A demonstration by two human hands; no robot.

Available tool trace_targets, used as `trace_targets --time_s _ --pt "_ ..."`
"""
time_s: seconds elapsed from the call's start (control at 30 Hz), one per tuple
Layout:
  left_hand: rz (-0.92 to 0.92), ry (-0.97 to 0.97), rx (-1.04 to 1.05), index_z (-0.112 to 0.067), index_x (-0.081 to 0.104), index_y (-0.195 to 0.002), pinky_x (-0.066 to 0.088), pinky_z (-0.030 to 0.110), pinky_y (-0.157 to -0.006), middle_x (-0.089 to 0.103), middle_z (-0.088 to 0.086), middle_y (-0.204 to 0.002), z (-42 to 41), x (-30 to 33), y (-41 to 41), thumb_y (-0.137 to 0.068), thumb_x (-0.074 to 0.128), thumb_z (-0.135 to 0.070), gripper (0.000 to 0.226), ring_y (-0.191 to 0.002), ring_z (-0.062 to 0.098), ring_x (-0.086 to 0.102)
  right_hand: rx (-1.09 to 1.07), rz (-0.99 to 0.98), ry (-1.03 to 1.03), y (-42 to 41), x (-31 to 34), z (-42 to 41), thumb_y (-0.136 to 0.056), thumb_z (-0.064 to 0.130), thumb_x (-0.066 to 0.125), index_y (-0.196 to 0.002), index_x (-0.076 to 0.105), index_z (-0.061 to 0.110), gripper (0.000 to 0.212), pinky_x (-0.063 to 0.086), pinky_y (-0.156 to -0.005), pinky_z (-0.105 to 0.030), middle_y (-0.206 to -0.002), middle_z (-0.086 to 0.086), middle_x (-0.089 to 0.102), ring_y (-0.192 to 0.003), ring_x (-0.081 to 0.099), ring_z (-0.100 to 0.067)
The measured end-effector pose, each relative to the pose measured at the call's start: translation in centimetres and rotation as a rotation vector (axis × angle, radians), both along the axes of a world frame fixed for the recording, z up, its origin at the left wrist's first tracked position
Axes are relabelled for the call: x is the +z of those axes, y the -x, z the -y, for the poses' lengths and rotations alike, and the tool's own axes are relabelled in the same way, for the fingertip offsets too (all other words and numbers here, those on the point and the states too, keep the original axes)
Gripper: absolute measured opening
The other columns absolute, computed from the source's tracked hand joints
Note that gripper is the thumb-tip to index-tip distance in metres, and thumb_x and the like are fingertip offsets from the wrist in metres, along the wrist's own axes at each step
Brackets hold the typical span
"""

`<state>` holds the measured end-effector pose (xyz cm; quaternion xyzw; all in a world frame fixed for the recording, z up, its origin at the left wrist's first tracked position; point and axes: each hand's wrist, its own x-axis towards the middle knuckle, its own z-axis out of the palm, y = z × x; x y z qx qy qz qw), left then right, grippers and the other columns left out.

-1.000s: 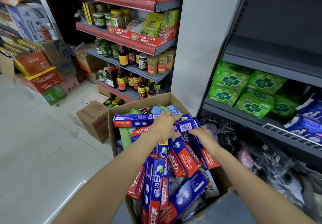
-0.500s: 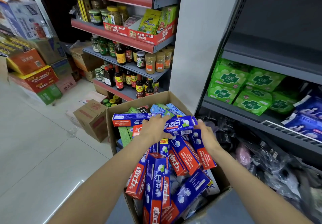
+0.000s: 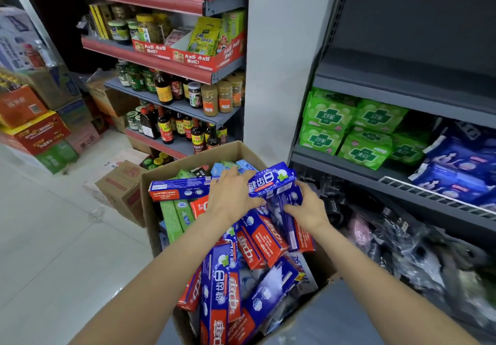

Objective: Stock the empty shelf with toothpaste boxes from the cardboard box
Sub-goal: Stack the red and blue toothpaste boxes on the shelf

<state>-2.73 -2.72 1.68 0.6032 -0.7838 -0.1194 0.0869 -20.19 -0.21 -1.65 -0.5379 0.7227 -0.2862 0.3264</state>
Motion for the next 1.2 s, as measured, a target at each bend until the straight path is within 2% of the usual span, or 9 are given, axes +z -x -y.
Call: trace_targets --time_s 0.2,0.37,0.5,0.63,0.7,0.8,0.9,1.1,1.2 --pt "-0.460 -0.027 -0.086 -0.021 0.060 -0.115 0.042 0.028 -0.075 0.067 0.003 -0.107 0.1 3.4 7.2 -0.077 0.069 -0.051 0.049 -0.100 0.021 0.061 -0.221 0.749 0.053 7.9 4.9 -1.8 -0.087 0.002 0.054 -0.128 0.046 0.024 0.047 0.050 -0.067 -0.030 -0.091 -0.007 0.067 -0.073 0.058 -0.019" --pt "-0.694 -0.174 -0.164 -0.020 0.052 -0.117 0.046 0.030 -0.084 0.064 -0.003 -0.103 -0.9 6.9 19.2 -0.081 0.058 -0.061 0.055 -0.098 0.020 0.062 -0.247 1.232 0.047 18.5 9.9 -5.8 -0.086 0.012 0.038 -0.098 0.059 0.009 0.023 0.054 -0.052 -0.023 -0.069 -0.010 0.069 -0.053 0.063 -0.020" --pt "-0.938 -0.426 -0.140 -0.017 0.050 -0.107 0.044 0.027 -0.078 0.061 -0.008 -0.093 -2.6 9.6 31.5 -0.088 0.048 -0.059 0.047 -0.086 0.010 0.060 -0.306 1.152 0.095 29.4 13.0 -9.4 -0.092 0.033 0.044 -0.093 0.063 0.009 0.031 0.053 -0.049 -0.021 -0.069 -0.011 0.072 -0.049 0.064 -0.018" --pt "-1.158 -0.812 -0.189 -0.012 0.047 -0.068 0.038 0.014 -0.036 0.052 0.001 -0.041 -5.9 12.8 43.5 -0.098 0.030 -0.039 0.044 -0.031 0.012 0.047 -0.410 0.962 0.147 40.2 15.0 -13.2 -0.081 0.034 0.065 -0.104 0.063 0.006 0.037 0.053 -0.047 -0.025 -0.072 -0.011 0.068 -0.046 0.062 -0.016" --pt "-1.119 -0.797 -0.241 -0.012 0.049 -0.068 0.042 0.019 -0.044 0.057 0.006 -0.050 -7.2 13.2 49.5 -0.090 0.039 -0.042 0.039 -0.040 0.018 0.052 -0.431 0.944 0.220 45.2 15.7 -14.9 -0.080 0.026 0.068 -0.109 0.061 0.006 0.036 0.055 -0.050 -0.028 -0.074 -0.012 0.069 -0.050 0.064 -0.018" --pt "-0.835 -0.429 -0.420 -0.015 0.059 -0.089 0.046 0.035 -0.077 0.067 0.008 -0.091 -7.9 12.3 57.9 -0.074 0.059 -0.053 0.040 -0.084 0.021 0.061 -0.502 0.997 0.348 52.5 16.4 -17.1 -0.081 0.015 0.067 -0.109 0.061 0.008 0.029 0.056 -0.055 -0.030 -0.077 -0.012 0.071 -0.059 0.068 -0.019" --pt "-0.575 -0.100 -0.588 -0.021 0.054 -0.115 0.044 0.033 -0.085 0.065 0.001 -0.111 -9.4 12.9 65.1 -0.072 0.074 -0.050 0.056 -0.103 0.019 0.059 -0.605 1.025 0.467 59.4 16.5 -18.9 -0.083 0.011 0.065 -0.110 0.060 0.006 0.027 0.058 -0.059 -0.031 -0.080 -0.014 0.068 -0.058 0.067 -0.019" --pt "-0.324 0.236 -0.807 -0.028 0.047 -0.130 0.045 0.034 -0.090 0.052 0.001 -0.115 -12.1 14.1 78.5 -0.069 0.074 -0.053 0.072 -0.112 0.022 0.053 -0.752 1.152 0.502 71.5 16.2 -20.6 -0.083 0.019 0.065 -0.118 0.060 0.002 0.039 0.058 -0.069 -0.044 -0.110 -0.022 0.067 -0.083 0.067 -0.031" --pt "-0.311 0.265 -0.921 -0.031 0.043 -0.137 0.045 0.033 -0.092 0.050 -0.002 -0.116 -11.6 15.2 84.6 -0.067 0.076 -0.050 0.079 -0.113 0.019 0.053 -0.727 1.200 0.521 77.4 16.5 -20.9 -0.090 0.022 0.056 -0.097 0.063 0.005 0.019 0.057 -0.057 -0.041 -0.082 -0.017 0.073 -0.065 0.070 -0.027"
